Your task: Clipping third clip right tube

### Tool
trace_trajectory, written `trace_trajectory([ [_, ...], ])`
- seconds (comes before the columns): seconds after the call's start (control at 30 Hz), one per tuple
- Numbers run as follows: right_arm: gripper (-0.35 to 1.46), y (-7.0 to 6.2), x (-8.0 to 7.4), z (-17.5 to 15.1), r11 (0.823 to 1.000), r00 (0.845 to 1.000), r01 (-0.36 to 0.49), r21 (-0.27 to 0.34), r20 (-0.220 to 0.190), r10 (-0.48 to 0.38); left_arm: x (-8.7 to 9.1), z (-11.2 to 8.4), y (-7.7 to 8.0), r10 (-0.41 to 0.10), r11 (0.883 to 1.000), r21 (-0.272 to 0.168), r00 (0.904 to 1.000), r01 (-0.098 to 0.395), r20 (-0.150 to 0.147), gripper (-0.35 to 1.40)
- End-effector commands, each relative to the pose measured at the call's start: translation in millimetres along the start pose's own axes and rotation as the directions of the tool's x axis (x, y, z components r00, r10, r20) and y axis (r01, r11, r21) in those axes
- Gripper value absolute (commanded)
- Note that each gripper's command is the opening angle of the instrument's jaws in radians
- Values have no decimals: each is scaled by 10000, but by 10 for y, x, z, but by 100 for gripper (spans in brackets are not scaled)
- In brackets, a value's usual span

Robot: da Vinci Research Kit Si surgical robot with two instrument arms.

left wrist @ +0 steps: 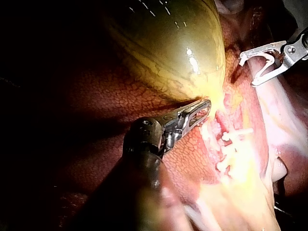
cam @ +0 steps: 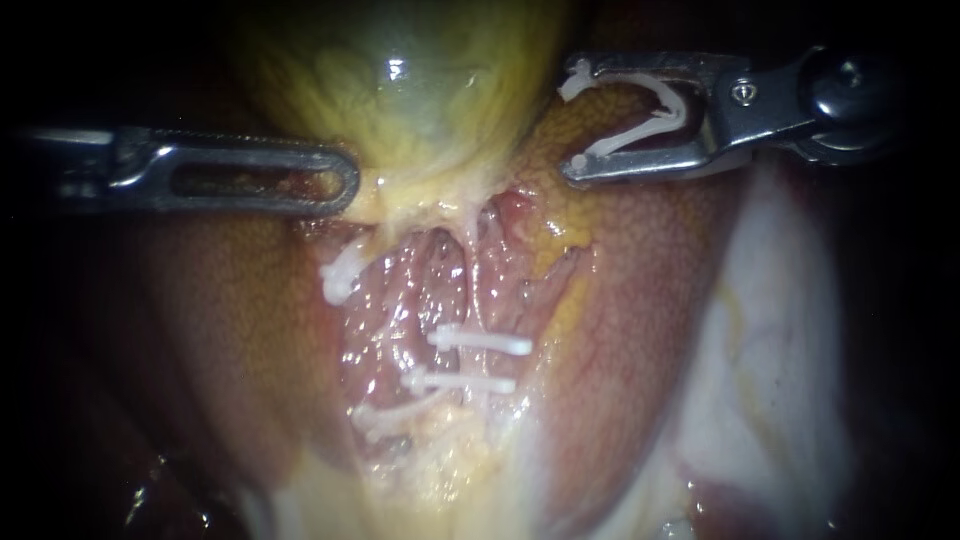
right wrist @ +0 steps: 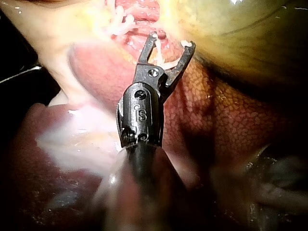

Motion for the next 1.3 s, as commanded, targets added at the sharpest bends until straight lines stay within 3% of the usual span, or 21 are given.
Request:
trace_trajectory([
  [0.03,49,0,0,0,10000,10000,-6,-8,2,6,0,0,0,-1,10000,4,10000,1,1,-35],
  [0.13,49,0,-1,0,10000,10000,-6,-9,2,6,-4,-5,1,-14,10000,39,10000,14,-23,-35],
  [0.27,49,0,-1,1,10000,10000,-7,-12,3,7,-27,-35,6,-117,9999,-108,9999,117,-3,-35],
  [0.5,49,1,0,3,10000,10000,-13,-28,8,13,-59,-88,13,-374,9988,-309,9979,390,523,-35],
  [0.67,49,-1,1,9,9999,9999,-122,105,-73,123,-57,-87,5,-397,9982,-435,9975,422,585,-35],
  [0.93,50,-14,3,26,9911,9920,-1195,590,-341,1217,-53,-82,0,-394,9983,-397,9976,417,577,-35],
  [1.1,49,-27,-1,39,9716,9743,-2136,1022,-502,2195,-52,-82,0,-392,9983,-399,9976,415,579,-35],
  [1.3,49,-43,-10,62,9377,9467,-3110,1553,-371,3201,-51,-81,0,-387,9984,-378,9976,409,571,-35],
])
